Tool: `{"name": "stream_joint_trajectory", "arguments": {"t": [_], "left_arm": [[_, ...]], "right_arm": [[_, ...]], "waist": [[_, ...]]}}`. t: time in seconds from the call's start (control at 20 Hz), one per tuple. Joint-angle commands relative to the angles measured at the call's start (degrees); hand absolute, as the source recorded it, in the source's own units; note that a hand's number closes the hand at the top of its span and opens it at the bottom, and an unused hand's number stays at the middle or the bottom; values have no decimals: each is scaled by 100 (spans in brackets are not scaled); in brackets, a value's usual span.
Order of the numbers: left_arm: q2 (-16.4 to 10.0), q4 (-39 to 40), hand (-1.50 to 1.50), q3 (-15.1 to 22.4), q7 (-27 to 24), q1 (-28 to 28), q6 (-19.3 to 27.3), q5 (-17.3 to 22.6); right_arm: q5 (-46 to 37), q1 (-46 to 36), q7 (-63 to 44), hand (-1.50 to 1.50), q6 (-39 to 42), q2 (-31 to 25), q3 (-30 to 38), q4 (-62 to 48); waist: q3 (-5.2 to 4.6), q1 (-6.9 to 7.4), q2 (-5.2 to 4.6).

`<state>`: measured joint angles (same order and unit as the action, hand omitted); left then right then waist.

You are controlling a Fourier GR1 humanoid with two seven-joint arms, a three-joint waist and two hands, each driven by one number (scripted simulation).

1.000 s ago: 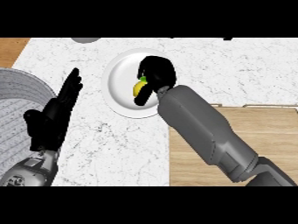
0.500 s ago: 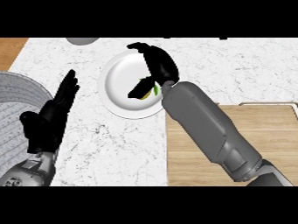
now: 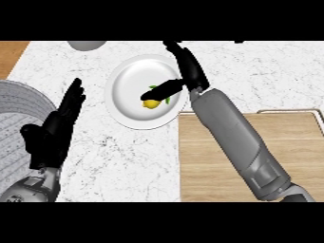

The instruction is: Pick the lemon from the tray and place it in the plate

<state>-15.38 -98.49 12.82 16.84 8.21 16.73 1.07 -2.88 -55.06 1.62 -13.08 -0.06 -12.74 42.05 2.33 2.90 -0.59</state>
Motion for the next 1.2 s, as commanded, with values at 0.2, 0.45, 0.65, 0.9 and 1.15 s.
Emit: {"name": "stream_joint_trajectory", "arguments": {"t": [0.2, 0.45, 0.65, 0.9, 1.15], "left_arm": [[177, 765, 0, -22, 42, -627, 101, 69], [110, 927, 0, -71, -45, -563, -10, 81], [101, 662, 0, -89, 42, -622, -57, 180], [211, 856, 0, -43, 35, -437, 24, 78], [106, 805, 0, -81, 21, -518, -146, 176]], "right_arm": [[439, 283, 1118, -150, 574, 6, 186, -308], [365, 166, 1278, -150, 442, 6, -20, -536], [311, 192, 1492, -150, 183, 6, 65, -944], [186, -23, 1500, -150, -38, 6, -16, -1288], [251, -82, 1431, -150, -256, 6, -142, -1497]], "waist": [[-229, -26, -80], [-238, -40, -56], [-235, 35, -66], [-236, -7, -95], [-237, 63, -78]]}}
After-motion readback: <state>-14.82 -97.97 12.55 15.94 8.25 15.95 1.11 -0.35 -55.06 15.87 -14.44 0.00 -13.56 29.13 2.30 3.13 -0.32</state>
